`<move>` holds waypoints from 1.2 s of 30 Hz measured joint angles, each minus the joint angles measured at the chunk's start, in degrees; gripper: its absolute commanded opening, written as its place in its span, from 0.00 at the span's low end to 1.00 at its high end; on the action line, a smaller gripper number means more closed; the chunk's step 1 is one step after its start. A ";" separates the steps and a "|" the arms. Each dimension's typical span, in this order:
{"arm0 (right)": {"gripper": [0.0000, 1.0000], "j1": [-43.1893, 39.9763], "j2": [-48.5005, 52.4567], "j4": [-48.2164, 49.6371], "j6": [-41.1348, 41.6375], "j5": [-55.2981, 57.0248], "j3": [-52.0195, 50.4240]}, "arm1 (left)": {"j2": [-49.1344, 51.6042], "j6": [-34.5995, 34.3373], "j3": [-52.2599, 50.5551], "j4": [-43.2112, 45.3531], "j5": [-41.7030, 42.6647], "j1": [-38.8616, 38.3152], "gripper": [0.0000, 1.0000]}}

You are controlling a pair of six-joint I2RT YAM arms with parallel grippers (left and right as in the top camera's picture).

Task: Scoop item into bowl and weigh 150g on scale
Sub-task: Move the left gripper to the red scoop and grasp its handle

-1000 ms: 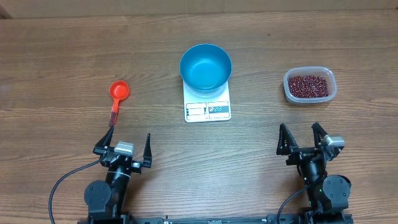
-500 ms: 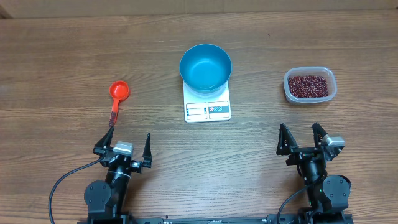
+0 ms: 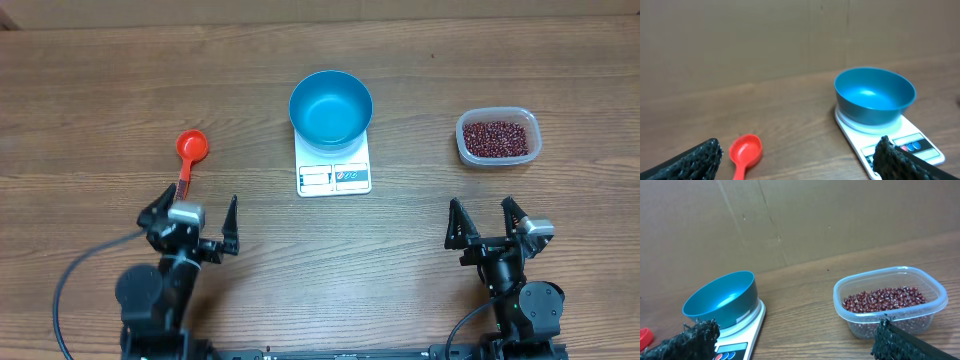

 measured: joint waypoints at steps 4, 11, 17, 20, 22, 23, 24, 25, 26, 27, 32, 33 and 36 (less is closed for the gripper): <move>1.00 -0.02 0.00 0.00 0.00 0.00 0.00 | 10.25 -0.02 7.78 -4.70 1.57 0.00 1.00; 1.00 0.00 0.00 0.02 0.04 0.02 0.00 | 30.12 -0.02 26.82 -20.39 2.69 0.00 1.00; 1.00 -0.02 0.00 0.00 0.02 0.00 0.00 | 49.51 2.12 48.35 -37.33 5.88 0.96 0.99; 1.00 0.00 0.00 0.00 0.00 -0.02 0.00 | 58.12 4.37 56.96 -40.89 7.52 3.15 1.00; 1.00 0.00 0.00 0.02 0.02 0.02 0.00 | 62.77 5.09 60.70 -40.74 7.78 4.90 1.00; 1.00 0.00 0.00 0.00 0.02 0.02 0.00 | 64.87 5.49 61.81 -40.02 7.80 5.90 1.00; 1.00 -0.02 0.00 0.02 0.02 0.00 0.00 | 66.38 5.77 62.34 -39.32 7.87 6.75 1.00; 1.00 -0.02 0.00 0.00 0.02 0.00 0.00 | 67.80 5.97 62.51 -38.51 7.93 7.65 1.00; 1.00 0.00 0.00 0.00 0.00 0.00 0.00 | 69.31 6.16 62.60 -37.75 7.96 8.61 1.00; 1.00 0.00 0.00 0.00 0.00 0.02 0.00 | 70.58 6.34 62.62 -37.09 8.00 9.49 1.00; 1.00 0.00 0.00 0.00 0.00 0.02 0.00 | 77.13 6.67 62.66 -34.03 8.17 13.97 0.75; 1.00 0.00 0.00 0.02 0.02 0.00 0.00 | 78.38 6.95 62.66 -33.53 8.17 14.78 0.71; 1.00 0.00 0.00 0.02 -0.02 0.00 0.00 | 81.59 8.09 62.66 -32.37 8.00 16.24 0.67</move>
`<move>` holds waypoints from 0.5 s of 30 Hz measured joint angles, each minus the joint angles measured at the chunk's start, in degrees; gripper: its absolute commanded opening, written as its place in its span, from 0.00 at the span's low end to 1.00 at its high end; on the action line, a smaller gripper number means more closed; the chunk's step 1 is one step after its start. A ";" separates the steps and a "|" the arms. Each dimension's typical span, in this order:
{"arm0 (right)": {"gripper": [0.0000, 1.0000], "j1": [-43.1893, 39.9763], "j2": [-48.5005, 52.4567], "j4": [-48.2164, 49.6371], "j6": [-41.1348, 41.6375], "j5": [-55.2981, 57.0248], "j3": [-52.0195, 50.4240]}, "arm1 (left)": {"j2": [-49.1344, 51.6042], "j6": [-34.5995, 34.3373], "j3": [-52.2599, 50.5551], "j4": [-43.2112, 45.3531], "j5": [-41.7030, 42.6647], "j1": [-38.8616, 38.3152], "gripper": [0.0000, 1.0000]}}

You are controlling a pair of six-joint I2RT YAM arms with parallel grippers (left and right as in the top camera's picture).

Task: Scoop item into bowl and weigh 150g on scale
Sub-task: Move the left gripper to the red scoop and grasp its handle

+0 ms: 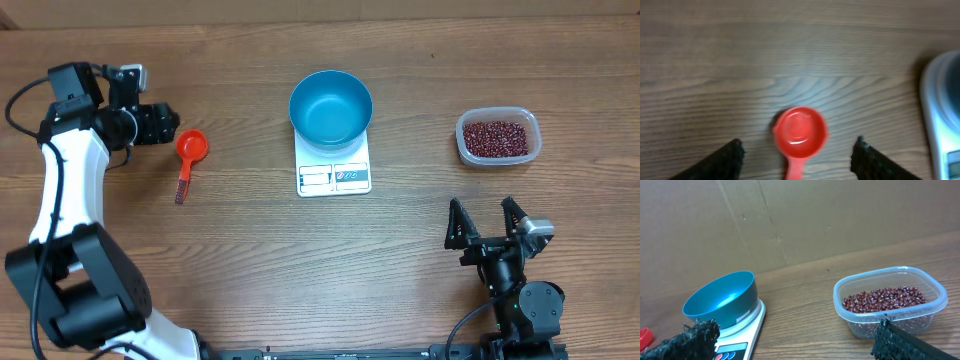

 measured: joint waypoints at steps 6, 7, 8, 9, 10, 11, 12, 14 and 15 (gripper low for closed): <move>1.00 -0.02 0.00 0.00 0.04 0.00 0.00 | 5.95 1.51 0.02 1.64 -2.05 -0.52 0.61; 1.00 0.00 0.00 -0.02 0.04 0.00 0.00 | 6.88 1.70 0.02 2.03 -2.27 -0.55 0.59; 1.00 0.00 0.00 0.02 0.02 0.02 0.00 | 7.82 1.97 0.02 2.45 -2.47 -0.55 0.57; 1.00 0.00 0.00 -0.02 0.04 0.02 0.00 | 8.57 2.21 0.02 2.80 -2.64 -0.55 0.56; 1.00 0.00 0.00 0.00 0.07 0.00 0.00 | 9.22 2.40 0.02 3.13 -2.80 -0.55 0.54; 1.00 -0.02 0.00 -0.02 0.04 0.00 0.00 | 9.79 2.56 0.02 3.67 -2.95 -0.55 0.54; 1.00 0.00 0.00 -0.02 0.02 0.00 0.00 | 10.19 2.56 0.02 4.00 -3.06 -0.55 0.52; 1.00 0.00 0.00 0.00 0.04 0.00 0.00 | 10.64 2.56 0.02 4.79 -3.10 -0.57 0.47; 1.00 -0.02 0.00 0.00 0.02 0.00 0.00 | 10.73 2.56 0.02 5.27 -3.13 -0.81 0.44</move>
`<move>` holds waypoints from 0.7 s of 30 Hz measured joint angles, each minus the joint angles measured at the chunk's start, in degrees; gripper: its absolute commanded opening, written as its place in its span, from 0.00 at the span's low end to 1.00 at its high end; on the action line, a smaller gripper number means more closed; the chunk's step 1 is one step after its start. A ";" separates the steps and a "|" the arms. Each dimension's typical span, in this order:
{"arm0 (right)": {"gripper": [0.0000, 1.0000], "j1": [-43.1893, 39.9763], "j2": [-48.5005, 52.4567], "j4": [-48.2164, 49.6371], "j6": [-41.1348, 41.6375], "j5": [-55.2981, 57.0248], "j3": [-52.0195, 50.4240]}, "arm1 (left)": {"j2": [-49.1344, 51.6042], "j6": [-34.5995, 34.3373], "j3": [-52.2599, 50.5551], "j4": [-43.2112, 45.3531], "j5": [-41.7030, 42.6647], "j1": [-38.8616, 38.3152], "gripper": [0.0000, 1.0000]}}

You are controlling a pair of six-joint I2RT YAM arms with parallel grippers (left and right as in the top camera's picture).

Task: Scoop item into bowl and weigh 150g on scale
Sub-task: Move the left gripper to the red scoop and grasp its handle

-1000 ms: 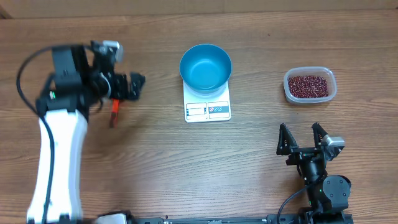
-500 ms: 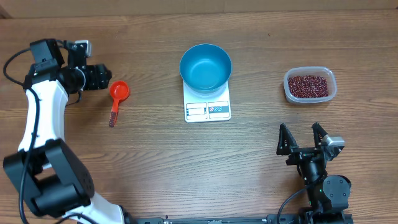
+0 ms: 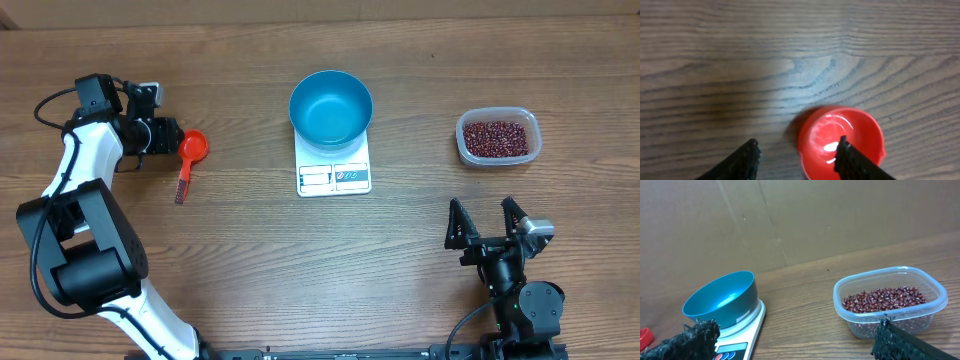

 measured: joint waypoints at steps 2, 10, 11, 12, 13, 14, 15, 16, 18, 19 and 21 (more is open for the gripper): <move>1.00 0.02 0.00 -0.02 0.00 0.00 0.00 | 0.13 0.04 0.00 0.44 -0.17 -0.24 0.41; 1.00 0.02 0.00 0.00 0.02 0.02 0.00 | 2.19 0.44 0.09 1.97 -3.87 -4.44 0.40; 1.00 0.02 0.00 0.00 0.00 0.00 0.00 | 2.47 0.48 0.09 2.12 -4.81 -5.01 0.40; 1.00 0.02 0.00 -0.04 0.00 0.00 0.00 | 2.75 0.66 0.09 2.27 -5.79 -5.46 0.40; 1.00 0.00 0.00 0.02 0.00 0.00 0.00 | 2.93 0.90 0.09 2.32 -6.60 -5.90 0.41; 1.00 0.02 0.00 -0.02 0.02 0.02 0.00 | 3.04 1.09 0.09 2.34 -7.34 -6.23 0.41; 1.00 0.02 0.00 -0.02 0.00 0.00 0.00 | 3.10 1.29 0.09 2.34 -7.87 -6.38 0.40; 1.00 0.00 0.00 -0.02 0.04 0.00 0.00 | 3.10 1.31 0.09 2.36 -8.26 -6.45 0.40; 1.00 0.00 0.00 0.00 0.02 0.00 0.00 | 3.10 1.44 0.09 2.54 -9.05 -6.43 0.40; 1.00 0.02 0.00 0.00 0.00 0.02 0.00 | 3.13 1.49 0.09 2.60 -9.38 -6.38 0.40; 1.00 0.00 0.00 0.00 0.02 0.02 0.00 | 3.13 1.49 0.09 2.67 -9.77 -6.38 0.40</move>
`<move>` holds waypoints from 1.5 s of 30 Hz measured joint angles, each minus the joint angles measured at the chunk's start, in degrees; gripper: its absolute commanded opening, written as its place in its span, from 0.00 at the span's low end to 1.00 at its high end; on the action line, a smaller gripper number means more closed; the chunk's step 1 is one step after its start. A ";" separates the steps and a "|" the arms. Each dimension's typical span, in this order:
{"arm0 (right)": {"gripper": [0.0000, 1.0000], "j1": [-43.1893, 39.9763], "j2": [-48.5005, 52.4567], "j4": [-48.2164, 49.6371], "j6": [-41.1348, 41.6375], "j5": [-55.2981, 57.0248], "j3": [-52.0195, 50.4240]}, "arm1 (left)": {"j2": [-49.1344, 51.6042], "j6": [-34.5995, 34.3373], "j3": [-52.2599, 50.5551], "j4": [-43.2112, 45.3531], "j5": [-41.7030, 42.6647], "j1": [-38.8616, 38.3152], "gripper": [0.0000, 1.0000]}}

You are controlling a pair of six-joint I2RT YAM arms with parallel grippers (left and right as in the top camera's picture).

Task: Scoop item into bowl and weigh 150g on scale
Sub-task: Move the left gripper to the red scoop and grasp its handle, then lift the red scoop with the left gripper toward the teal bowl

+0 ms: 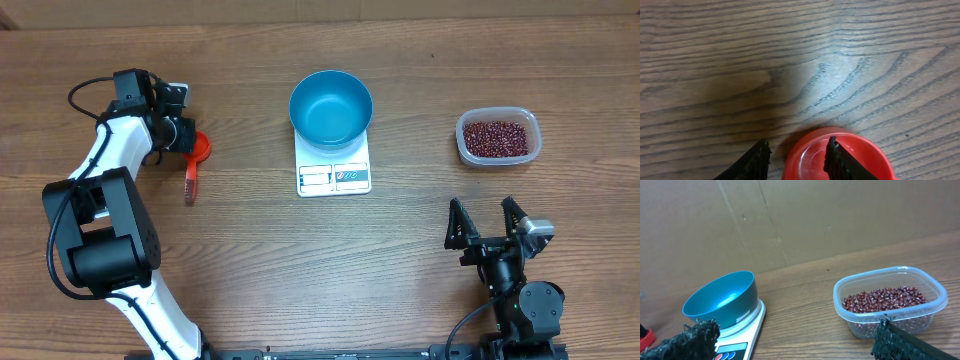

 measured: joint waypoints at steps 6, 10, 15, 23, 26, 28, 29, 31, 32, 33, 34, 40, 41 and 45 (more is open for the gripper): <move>1.00 0.00 0.00 -0.02 0.00 -0.02 0.00 | 0.00 0.00 0.00 0.09 -0.55 0.00 0.36; 1.00 0.02 0.00 0.00 0.00 0.00 0.00 | 0.00 -0.04 0.00 -0.26 -0.55 0.00 0.34; 1.00 0.02 0.00 -0.02 -0.02 -0.04 0.00 | 0.07 -0.07 0.00 -0.85 -0.55 0.00 0.34; 1.00 0.02 0.00 -0.02 0.00 -0.02 0.00 | 2.12 -1.84 0.20 -1.03 -0.35 0.00 0.19; 1.00 0.02 0.00 -0.02 -0.02 0.00 0.00 | 2.16 -2.73 0.26 -1.01 -0.33 0.02 0.07; 1.00 0.02 0.00 -0.04 0.00 -0.02 0.00 | 2.16 -3.19 0.33 -0.76 -0.17 0.02 0.04; 1.00 0.02 0.00 -0.02 -0.02 0.00 0.00 | 2.16 -3.30 0.39 -0.76 -0.15 0.02 0.04; 1.00 0.02 0.00 -0.02 -0.02 0.00 0.00 | 2.16 -4.17 0.55 -0.81 -0.15 0.02 0.04; 1.00 0.02 0.00 -0.02 0.00 0.00 0.00 | 2.19 -4.70 0.68 -0.83 -0.15 0.02 0.04; 1.00 0.02 0.00 -0.02 0.02 -0.02 0.00 | 2.21 -5.33 0.85 -0.90 -0.17 0.02 0.04; 1.00 0.00 0.00 0.00 0.00 -0.02 0.00 | 2.25 -6.21 1.18 -1.33 -0.26 0.02 0.04; 1.00 0.00 0.00 0.00 0.00 0.00 0.00 | 2.21 -12.81 7.30 -8.57 1.11 0.02 0.04; 1.00 0.02 0.00 0.02 0.00 -0.02 0.00 | 2.10 -13.86 8.76 -9.88 1.92 0.02 0.04; 1.00 0.02 0.00 -0.04 -0.02 -0.02 0.00 | -0.15 -19.82 14.86 -15.37 7.69 0.02 0.04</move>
